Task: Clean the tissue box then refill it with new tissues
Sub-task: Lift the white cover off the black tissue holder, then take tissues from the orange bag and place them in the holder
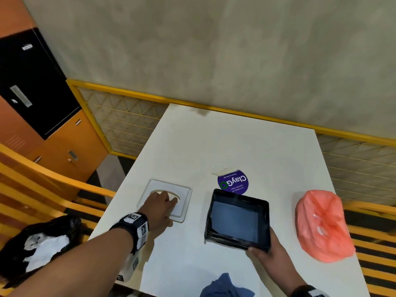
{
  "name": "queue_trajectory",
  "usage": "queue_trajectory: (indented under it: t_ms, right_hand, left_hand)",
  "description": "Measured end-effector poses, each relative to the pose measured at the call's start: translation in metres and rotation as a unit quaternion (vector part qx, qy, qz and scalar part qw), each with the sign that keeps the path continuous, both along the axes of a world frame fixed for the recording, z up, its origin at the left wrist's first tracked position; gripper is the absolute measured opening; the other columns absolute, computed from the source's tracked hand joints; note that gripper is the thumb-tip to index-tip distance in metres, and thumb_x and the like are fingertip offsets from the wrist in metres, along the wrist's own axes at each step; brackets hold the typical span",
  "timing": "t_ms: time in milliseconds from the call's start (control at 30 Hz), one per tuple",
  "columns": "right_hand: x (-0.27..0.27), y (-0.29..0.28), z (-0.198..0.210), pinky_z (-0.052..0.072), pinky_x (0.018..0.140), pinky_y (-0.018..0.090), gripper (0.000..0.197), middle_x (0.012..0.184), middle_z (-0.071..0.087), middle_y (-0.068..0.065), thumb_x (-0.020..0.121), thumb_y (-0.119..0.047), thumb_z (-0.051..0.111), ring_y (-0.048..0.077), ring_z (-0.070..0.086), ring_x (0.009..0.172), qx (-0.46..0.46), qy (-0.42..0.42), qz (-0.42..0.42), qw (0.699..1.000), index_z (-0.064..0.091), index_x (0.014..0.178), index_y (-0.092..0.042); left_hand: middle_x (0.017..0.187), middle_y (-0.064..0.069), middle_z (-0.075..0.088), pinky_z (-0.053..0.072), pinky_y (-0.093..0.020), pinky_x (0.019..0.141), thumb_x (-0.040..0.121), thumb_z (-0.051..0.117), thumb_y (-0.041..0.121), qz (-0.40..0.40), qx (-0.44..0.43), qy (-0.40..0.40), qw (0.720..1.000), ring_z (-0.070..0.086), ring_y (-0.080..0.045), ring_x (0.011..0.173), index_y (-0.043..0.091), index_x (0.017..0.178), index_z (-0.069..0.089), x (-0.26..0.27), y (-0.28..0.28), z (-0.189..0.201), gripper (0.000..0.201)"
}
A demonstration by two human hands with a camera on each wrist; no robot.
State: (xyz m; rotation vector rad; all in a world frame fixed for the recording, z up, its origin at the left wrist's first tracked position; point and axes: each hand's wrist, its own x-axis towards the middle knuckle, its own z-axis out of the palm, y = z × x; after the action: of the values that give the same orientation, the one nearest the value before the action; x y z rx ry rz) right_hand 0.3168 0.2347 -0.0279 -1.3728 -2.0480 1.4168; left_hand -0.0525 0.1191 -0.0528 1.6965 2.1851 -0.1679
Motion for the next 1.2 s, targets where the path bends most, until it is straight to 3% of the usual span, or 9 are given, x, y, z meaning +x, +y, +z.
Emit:
queue_trajectory:
  t_ms: [100, 200, 333, 433, 567, 733, 867, 1033, 1200]
  right_hand:
    - [0.001, -0.001, 0.002, 0.043, 0.073, 0.004, 0.076, 0.1, 0.068, -0.025, 0.076, 0.002, 0.074, -0.017, 0.06, 0.092, 0.006, 0.004, 0.006, 1.0, 0.038, 0.129, -0.039]
    - [0.004, 0.0, 0.006, 0.049, 0.085, 0.016, 0.091, 0.114, 0.063, -0.031, 0.073, -0.004, 0.077, -0.006, 0.062, 0.104, -0.009, 0.006, 0.038, 0.999, 0.03, 0.131, -0.056]
    - [0.02, 0.005, 0.027, 0.036, 0.089, -0.002, 0.115, 0.146, 0.035, -0.019, 0.072, -0.013, 0.086, -0.005, 0.043, 0.128, -0.092, -0.008, 0.045, 0.995, 0.006, 0.154, -0.027]
    - [0.037, 0.02, 0.048, 0.041, 0.096, 0.015, 0.095, 0.143, 0.046, -0.011, 0.076, -0.027, 0.083, -0.007, 0.049, 0.121, -0.047, 0.009, -0.027, 0.999, 0.026, 0.151, -0.026]
    - [0.044, 0.045, 0.071, 0.045, 0.102, 0.036, 0.066, 0.129, 0.054, -0.007, 0.087, -0.026, 0.072, 0.009, 0.052, 0.118, 0.01, 0.02, -0.164, 0.986, 0.042, 0.145, -0.019]
    - [0.052, 0.079, 0.059, 0.042, 0.091, 0.027, 0.041, 0.123, 0.064, 0.004, 0.089, -0.021, 0.068, 0.016, 0.058, 0.108, 0.131, -0.017, -0.253, 0.958, 0.06, 0.129, -0.014]
    - [0.069, 0.103, 0.049, 0.046, 0.093, 0.046, 0.041, 0.121, 0.058, 0.012, 0.085, -0.028, 0.065, 0.032, 0.053, 0.112, 0.216, -0.191, -0.319, 0.903, 0.062, 0.125, -0.021]
    - [0.081, 0.115, 0.028, 0.031, 0.105, 0.061, 0.054, 0.145, 0.036, 0.011, 0.084, -0.042, 0.056, 0.038, 0.03, 0.135, 0.039, -0.356, -0.282, 0.89, 0.045, 0.134, -0.026]
    - [0.079, 0.118, 0.021, 0.047, 0.091, 0.055, 0.028, 0.12, 0.05, 0.011, 0.092, -0.022, 0.045, 0.038, 0.048, 0.113, 0.066, -0.351, -0.261, 0.897, 0.054, 0.119, -0.021]
  left_hand:
    - [0.119, -0.006, 0.05, 0.04, -0.036, 0.09, 0.074, 0.064, 0.058, -0.015, -0.001, 0.003, 1.0, 0.048, -0.03, 0.105, 0.02, 0.145, 0.037, -0.002, 0.0, -0.004, 0.085]
    - [0.115, -0.003, 0.05, 0.042, -0.038, 0.094, 0.066, 0.063, 0.061, -0.008, 0.03, -0.013, 0.999, 0.049, -0.031, 0.105, 0.02, 0.139, 0.044, -0.001, -0.005, -0.006, 0.086]
    - [0.116, 0.001, 0.052, 0.042, -0.039, 0.096, 0.07, 0.056, 0.059, 0.076, 0.191, -0.122, 0.971, 0.049, -0.028, 0.107, 0.019, 0.134, 0.058, 0.012, -0.006, -0.002, 0.075]
    - [0.111, 0.004, 0.052, 0.041, -0.036, 0.09, 0.077, 0.052, 0.054, 0.085, 0.286, -0.17, 0.939, 0.049, -0.021, 0.104, 0.017, 0.125, 0.065, 0.039, 0.008, 0.015, 0.062]
    - [0.11, 0.002, 0.054, 0.041, -0.033, 0.09, 0.082, 0.052, 0.047, 0.02, 0.336, -0.203, 0.92, 0.047, -0.016, 0.101, 0.016, 0.12, 0.066, 0.093, 0.046, 0.049, 0.051]
    - [0.113, 0.004, 0.06, 0.037, -0.025, 0.092, 0.083, 0.052, 0.05, -0.047, 0.29, -0.275, 0.916, 0.049, -0.011, 0.107, 0.018, 0.125, 0.065, 0.168, 0.104, 0.083, 0.053]
    - [0.103, 0.001, 0.061, 0.044, -0.027, 0.091, 0.084, 0.055, 0.045, -0.068, 0.229, -0.339, 0.91, 0.056, -0.013, 0.098, 0.016, 0.122, 0.064, 0.217, 0.135, 0.093, 0.048]
    - [0.1, 0.001, 0.059, 0.047, -0.027, 0.084, 0.088, 0.066, 0.032, -0.072, 0.19, -0.349, 0.915, 0.055, -0.013, 0.085, 0.017, 0.119, 0.065, 0.25, 0.146, 0.093, 0.035]
    - [0.098, 0.0, 0.059, 0.049, -0.03, 0.085, 0.089, 0.065, 0.029, -0.06, 0.188, -0.342, 0.919, 0.057, -0.016, 0.084, 0.015, 0.118, 0.065, 0.241, 0.138, 0.09, 0.033]
